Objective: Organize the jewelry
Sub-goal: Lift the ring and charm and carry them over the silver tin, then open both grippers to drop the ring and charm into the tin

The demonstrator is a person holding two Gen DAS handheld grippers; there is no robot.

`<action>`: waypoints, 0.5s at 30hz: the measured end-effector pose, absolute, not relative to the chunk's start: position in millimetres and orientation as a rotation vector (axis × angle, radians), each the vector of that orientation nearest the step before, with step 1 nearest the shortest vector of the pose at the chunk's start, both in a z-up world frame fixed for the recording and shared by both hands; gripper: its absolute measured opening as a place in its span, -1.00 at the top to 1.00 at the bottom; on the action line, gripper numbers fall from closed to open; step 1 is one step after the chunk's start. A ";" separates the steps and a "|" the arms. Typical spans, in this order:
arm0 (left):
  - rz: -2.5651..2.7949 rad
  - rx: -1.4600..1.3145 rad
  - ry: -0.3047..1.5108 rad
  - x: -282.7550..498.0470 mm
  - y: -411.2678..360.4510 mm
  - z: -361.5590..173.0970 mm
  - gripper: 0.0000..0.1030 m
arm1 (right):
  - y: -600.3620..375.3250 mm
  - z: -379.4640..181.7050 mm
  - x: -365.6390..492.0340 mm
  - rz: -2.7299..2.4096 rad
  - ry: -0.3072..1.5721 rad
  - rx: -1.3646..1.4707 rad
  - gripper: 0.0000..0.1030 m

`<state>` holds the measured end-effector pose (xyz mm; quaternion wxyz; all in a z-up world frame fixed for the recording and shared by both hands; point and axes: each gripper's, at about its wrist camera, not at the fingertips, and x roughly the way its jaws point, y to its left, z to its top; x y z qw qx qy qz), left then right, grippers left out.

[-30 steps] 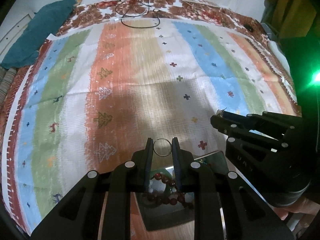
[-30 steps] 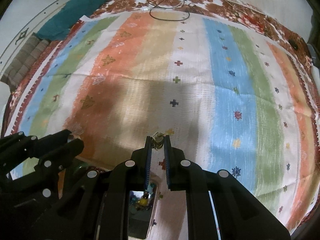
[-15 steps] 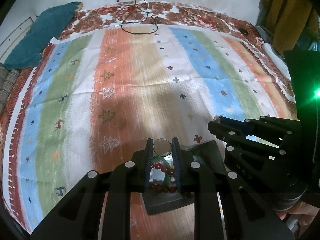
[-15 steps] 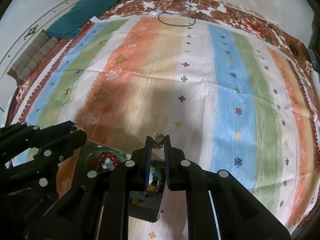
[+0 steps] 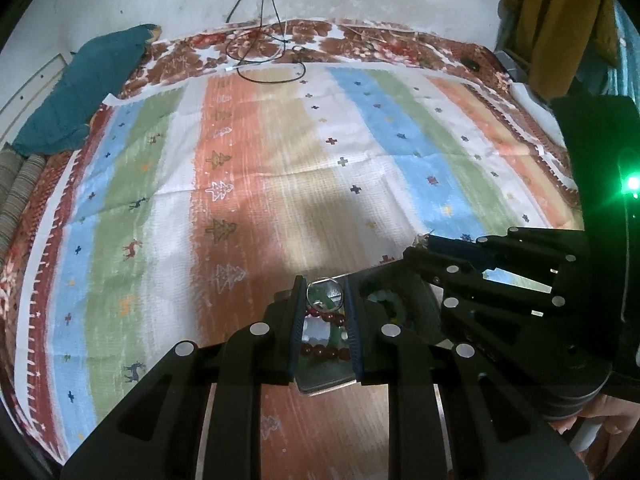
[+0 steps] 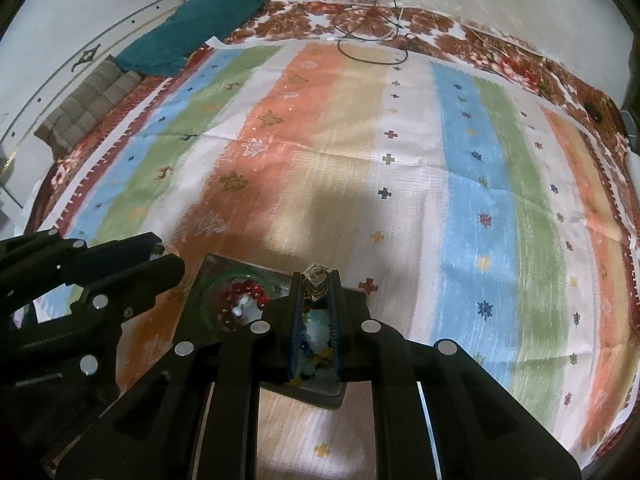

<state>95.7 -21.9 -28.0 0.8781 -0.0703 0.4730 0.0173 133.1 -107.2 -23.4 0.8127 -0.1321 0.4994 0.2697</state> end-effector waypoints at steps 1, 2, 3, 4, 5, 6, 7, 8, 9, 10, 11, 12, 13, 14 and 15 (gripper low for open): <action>0.034 -0.146 0.985 94.3 -22.4 -27.5 0.64 | -108.4 -22.4 130.7 0.578 1.063 -0.280 0.74; 0.032 -0.145 0.983 92.5 -22.6 -27.1 0.64 | -109.4 -21.8 128.6 0.580 1.062 -0.278 0.74; 0.030 -0.146 0.980 90.0 -22.8 -26.5 0.64 | -110.8 -21.3 125.4 0.583 1.063 -0.275 0.74; 0.028 -0.147 0.977 87.5 -23.2 -25.8 0.64 | -112.1 -21.1 123.8 0.586 1.064 -0.273 0.74; 0.026 -0.147 0.975 86.7 -23.6 -25.1 0.64 | -113.2 -20.7 121.7 0.589 1.064 -0.272 0.74; 0.021 -0.148 0.970 85.1 -24.0 -23.5 0.64 | -113.5 -20.1 120.3 0.592 1.063 -0.272 0.74; 0.018 -0.150 0.967 84.9 -24.1 -23.0 0.64 | -114.0 -19.9 119.8 0.594 1.062 -0.270 0.74; 0.015 -0.153 0.965 84.4 -24.5 -22.2 0.64 | -114.1 -19.7 119.2 0.596 1.063 -0.269 0.74; 0.013 -0.154 0.964 85.0 -25.1 -22.3 0.64 | -113.5 -20.3 118.7 0.600 1.067 -0.269 0.74; 0.012 -0.153 0.966 85.5 -25.4 -22.9 0.64 | -112.0 -20.5 118.1 0.609 1.070 -0.275 0.74; 0.014 -0.153 0.967 86.0 -25.6 -23.3 0.64 | -110.9 -20.5 117.7 0.611 1.070 -0.277 0.74; 0.014 -0.155 0.967 86.1 -25.5 -23.3 0.64 | -110.9 -20.5 118.7 0.605 1.071 -0.274 0.73; 0.014 -0.158 0.969 86.9 -25.3 -23.6 0.64 | -110.8 -20.9 119.5 0.599 1.073 -0.275 0.70; 0.014 -0.163 0.969 87.0 -24.2 -23.6 0.62 | -111.3 -21.1 119.9 0.594 1.073 -0.278 0.61; 0.016 -0.172 0.968 87.0 -22.2 -23.4 0.60 | -112.3 -20.6 120.1 0.590 1.070 -0.278 0.53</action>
